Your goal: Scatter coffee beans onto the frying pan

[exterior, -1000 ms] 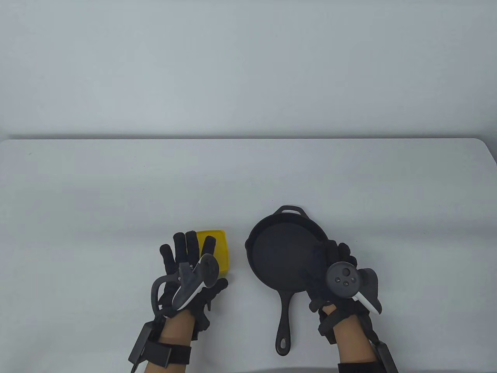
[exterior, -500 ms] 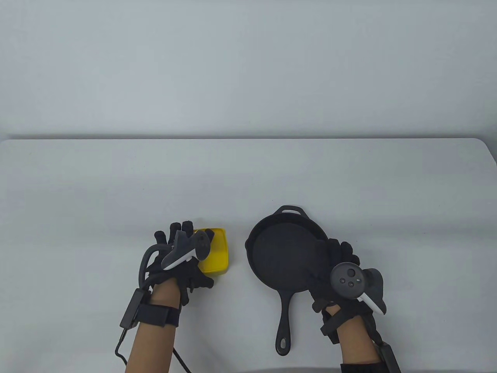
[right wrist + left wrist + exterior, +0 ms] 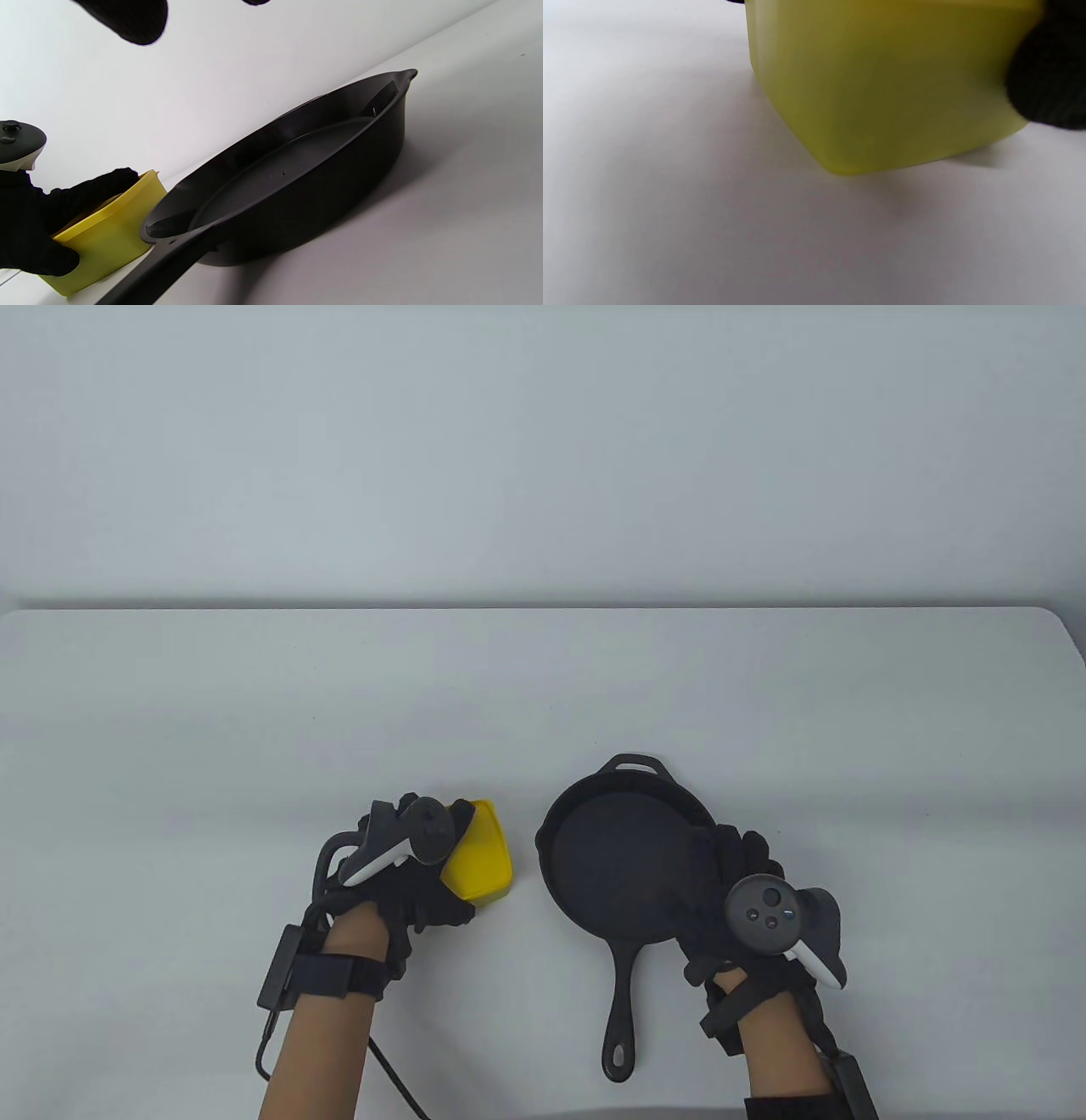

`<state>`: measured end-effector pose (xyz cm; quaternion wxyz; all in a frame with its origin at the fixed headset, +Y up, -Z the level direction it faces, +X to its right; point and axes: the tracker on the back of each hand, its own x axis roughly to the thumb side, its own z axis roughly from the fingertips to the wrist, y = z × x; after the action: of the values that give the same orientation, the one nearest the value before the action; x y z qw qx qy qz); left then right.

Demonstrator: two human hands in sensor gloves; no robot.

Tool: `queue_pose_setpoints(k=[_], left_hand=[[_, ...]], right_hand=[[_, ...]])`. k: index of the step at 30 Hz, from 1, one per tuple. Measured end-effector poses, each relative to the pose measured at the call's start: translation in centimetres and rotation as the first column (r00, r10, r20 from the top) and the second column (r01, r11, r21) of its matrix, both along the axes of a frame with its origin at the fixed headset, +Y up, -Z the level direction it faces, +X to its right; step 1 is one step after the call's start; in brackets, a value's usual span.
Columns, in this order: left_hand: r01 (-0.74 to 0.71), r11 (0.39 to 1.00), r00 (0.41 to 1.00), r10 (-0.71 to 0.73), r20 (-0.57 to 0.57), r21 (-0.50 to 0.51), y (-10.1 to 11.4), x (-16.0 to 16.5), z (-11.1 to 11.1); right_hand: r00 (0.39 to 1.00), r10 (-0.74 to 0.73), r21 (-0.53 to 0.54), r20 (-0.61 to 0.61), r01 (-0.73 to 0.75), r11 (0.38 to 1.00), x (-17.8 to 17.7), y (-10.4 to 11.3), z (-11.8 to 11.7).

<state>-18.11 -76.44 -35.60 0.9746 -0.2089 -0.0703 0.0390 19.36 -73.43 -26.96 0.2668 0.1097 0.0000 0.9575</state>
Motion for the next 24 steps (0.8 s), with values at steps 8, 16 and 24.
queue_pose_setpoints(k=[8,16,24], left_hand=[[0.005,0.996,0.999,-0.008,0.035,0.092,0.0,0.2,1.0],[0.052,0.974,0.987,-0.083,0.136,0.22,3.4,0.7,3.2],[0.002,0.93,0.931,-0.135,0.338,0.367,9.8,5.6,6.5]], right_hand=[[1.0,-0.009,0.034,-0.019,0.01,0.999,-0.3,0.1,0.1],[0.995,-0.03,0.204,-0.092,0.049,0.978,-1.9,1.3,1.3],[0.922,-0.327,0.164,-0.21,0.363,0.917,-3.3,1.3,2.2]])
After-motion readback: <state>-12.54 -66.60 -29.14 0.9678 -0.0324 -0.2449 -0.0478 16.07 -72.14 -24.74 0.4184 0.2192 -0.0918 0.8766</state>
